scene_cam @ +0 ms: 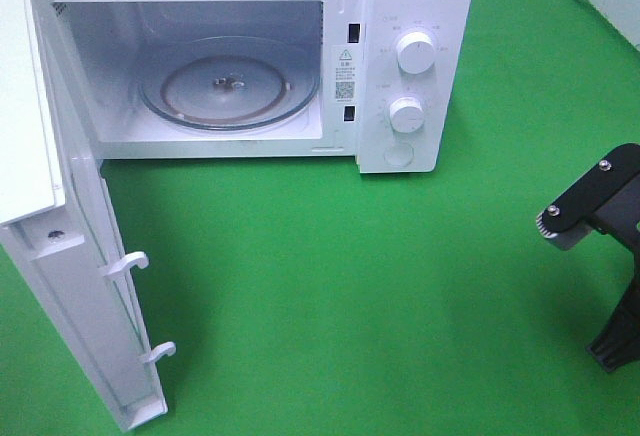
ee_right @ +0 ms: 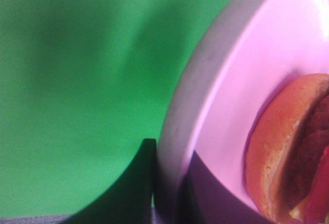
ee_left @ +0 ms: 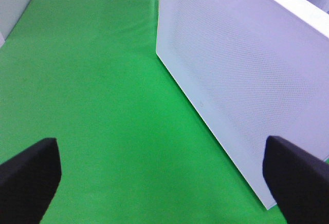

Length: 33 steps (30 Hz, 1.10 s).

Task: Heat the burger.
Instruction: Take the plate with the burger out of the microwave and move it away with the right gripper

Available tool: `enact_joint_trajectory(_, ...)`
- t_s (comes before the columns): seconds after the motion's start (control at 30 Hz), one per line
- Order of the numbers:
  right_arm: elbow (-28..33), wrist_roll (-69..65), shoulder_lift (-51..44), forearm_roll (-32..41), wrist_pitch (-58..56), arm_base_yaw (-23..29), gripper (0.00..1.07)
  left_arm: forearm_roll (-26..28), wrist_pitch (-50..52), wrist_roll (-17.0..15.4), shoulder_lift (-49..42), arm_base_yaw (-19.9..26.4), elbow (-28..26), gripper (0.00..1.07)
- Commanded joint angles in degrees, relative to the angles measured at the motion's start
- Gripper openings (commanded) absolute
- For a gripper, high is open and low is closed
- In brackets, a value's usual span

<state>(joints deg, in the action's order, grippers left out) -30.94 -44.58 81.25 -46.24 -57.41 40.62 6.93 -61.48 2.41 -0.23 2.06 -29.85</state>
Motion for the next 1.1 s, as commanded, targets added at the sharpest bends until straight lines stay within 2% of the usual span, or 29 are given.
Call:
enact_joint_trajectory(0.03, -0.23, -3.50, 3.32, -3.04, -0.86, -0.34, 0.00, 0.17, 0.52, -0.11, -0.34, 0.00, 0.17, 1.00)
enact_joint_trajectory(0.53, -0.23, -9.05, 14.50, -2.92, 6.36, -0.34, 0.00, 0.17, 0.52, -0.11, -0.34, 0.00, 0.17, 1.00)
enact_joint_trajectory(0.73, -0.23, -14.50, 18.85, -5.21, 9.34, -0.34, 0.00, 0.17, 0.52, -0.11, -0.34, 0.00, 0.17, 1.00)
enact_joint_trajectory(0.8, -0.23, -19.19, 21.72, -7.91, 9.51, -0.34, 0.00, 0.17, 0.52, -0.11, -0.34, 0.00, 0.17, 1.00)
enact_joint_trajectory(1.1, -0.23, -23.38, 23.89, -8.88, 9.85, -0.34, 0.02, 0.17, 0.52, -0.11, -0.34, 0.00, 0.17, 1.00)
